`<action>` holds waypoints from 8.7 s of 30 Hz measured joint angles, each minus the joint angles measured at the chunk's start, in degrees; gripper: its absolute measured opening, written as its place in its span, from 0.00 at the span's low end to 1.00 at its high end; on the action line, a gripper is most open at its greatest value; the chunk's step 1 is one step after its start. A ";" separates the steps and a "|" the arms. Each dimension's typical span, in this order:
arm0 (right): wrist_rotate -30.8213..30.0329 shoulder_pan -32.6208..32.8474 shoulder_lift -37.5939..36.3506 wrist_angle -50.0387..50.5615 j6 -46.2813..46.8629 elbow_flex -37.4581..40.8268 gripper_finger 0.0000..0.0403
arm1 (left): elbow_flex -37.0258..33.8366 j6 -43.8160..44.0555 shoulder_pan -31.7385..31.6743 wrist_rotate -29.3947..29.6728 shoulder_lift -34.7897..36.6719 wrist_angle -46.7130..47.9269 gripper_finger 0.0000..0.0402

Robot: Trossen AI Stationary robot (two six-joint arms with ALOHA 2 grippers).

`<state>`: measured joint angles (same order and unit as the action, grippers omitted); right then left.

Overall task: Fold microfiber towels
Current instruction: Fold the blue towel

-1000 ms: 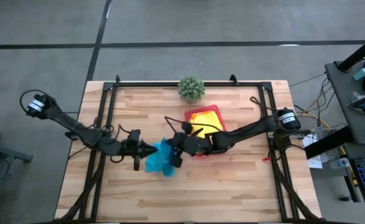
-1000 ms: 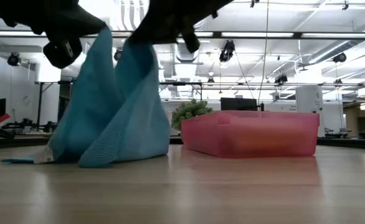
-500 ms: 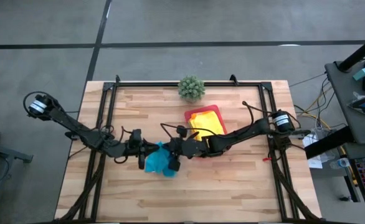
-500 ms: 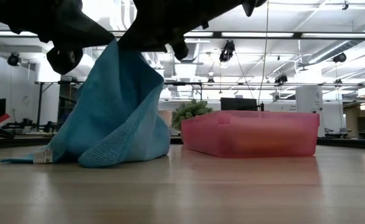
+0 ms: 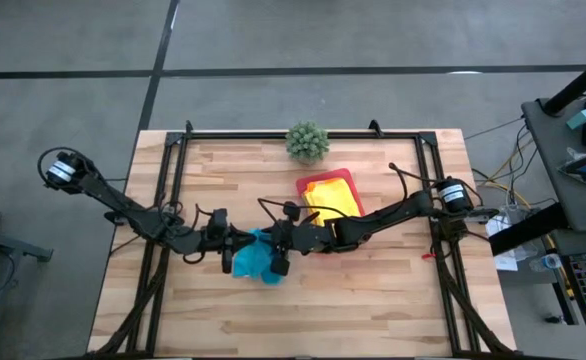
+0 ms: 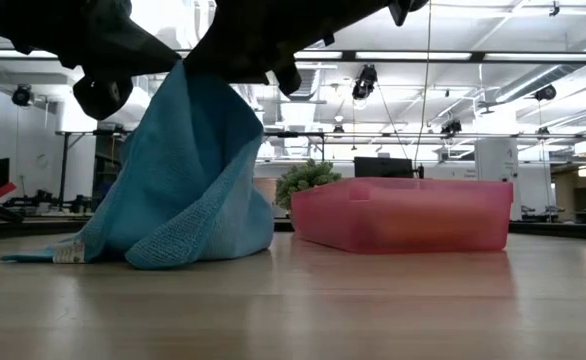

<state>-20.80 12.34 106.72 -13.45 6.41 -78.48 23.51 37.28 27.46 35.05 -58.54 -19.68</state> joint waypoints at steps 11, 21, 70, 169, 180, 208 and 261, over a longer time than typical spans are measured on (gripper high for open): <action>5.76 0.04 -0.15 -0.17 2.81 -0.09 0.43 | -0.09 1.37 -0.11 0.55 -1.81 0.21 0.00; 5.85 -0.59 -0.16 1.41 2.62 -0.09 0.41 | -0.09 2.77 -0.11 0.50 -4.48 0.02 0.00; 4.25 -0.74 0.24 8.52 -2.60 -0.09 0.02 | -0.27 -6.63 -0.07 -4.77 12.05 27.88 0.31; -3.86 -4.04 -18.25 34.60 -25.03 -19.82 0.02 | 14.27 -60.35 -0.13 26.62 33.49 -2.35 0.00; -3.86 -12.81 -18.53 35.75 -26.43 -23.09 0.02 | 13.58 -62.70 -0.13 32.07 40.24 -2.15 0.00; 10.36 -14.85 -18.66 46.88 -26.43 -12.90 0.02 | 14.06 -43.84 0.72 30.89 27.02 12.68 0.00; 47.71 6.80 -12.58 35.03 6.00 7.67 0.12 | 14.66 38.98 16.59 -43.95 -14.28 22.64 0.18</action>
<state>26.91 19.14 94.14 21.57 12.41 -70.81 38.17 76.26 44.05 -8.91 -72.82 2.96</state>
